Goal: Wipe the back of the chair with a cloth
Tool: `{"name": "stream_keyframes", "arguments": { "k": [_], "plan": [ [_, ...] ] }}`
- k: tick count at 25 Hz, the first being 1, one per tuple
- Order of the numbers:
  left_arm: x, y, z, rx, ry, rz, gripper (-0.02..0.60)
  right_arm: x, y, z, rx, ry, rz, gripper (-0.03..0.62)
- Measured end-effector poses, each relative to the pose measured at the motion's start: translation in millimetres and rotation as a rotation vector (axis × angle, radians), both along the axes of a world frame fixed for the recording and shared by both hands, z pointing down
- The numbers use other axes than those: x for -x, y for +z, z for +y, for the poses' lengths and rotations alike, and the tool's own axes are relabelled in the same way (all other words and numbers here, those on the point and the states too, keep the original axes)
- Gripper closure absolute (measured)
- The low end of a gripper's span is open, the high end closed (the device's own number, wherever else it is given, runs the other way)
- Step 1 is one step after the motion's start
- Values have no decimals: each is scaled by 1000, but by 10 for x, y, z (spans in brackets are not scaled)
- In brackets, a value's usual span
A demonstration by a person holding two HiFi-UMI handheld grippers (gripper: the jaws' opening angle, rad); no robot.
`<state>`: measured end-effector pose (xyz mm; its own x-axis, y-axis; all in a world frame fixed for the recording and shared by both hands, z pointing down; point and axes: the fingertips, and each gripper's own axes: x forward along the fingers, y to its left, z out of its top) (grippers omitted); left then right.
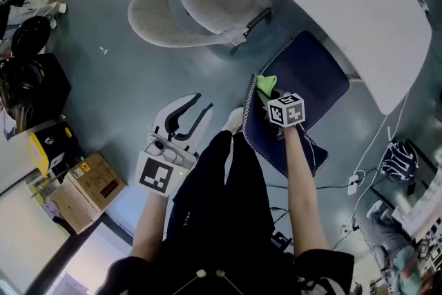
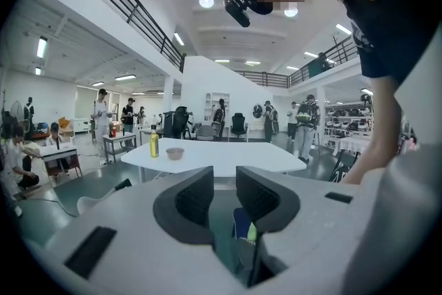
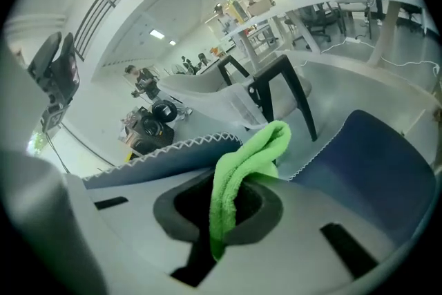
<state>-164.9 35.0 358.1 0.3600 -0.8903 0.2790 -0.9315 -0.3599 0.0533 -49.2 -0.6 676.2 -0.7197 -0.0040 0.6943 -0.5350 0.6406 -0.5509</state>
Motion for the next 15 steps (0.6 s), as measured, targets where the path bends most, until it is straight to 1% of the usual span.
{"name": "stream_keyframes", "arguments": {
  "k": [6,9,12,15],
  "plan": [
    [-58,-118,1,-24,16,0,479,30,-265,4,-24,55,-51,576],
    [-71,-191,8,-32,24,0,479,63,-423,27,-42,64,-83,576],
    [-93,-274,4,-45,31,2,479,141,-634,87,-50,51,-143,576],
    [-141,-327,-18,-51,43,12,479,265,-831,213,-47,-6,-194,576]
  ]
}}
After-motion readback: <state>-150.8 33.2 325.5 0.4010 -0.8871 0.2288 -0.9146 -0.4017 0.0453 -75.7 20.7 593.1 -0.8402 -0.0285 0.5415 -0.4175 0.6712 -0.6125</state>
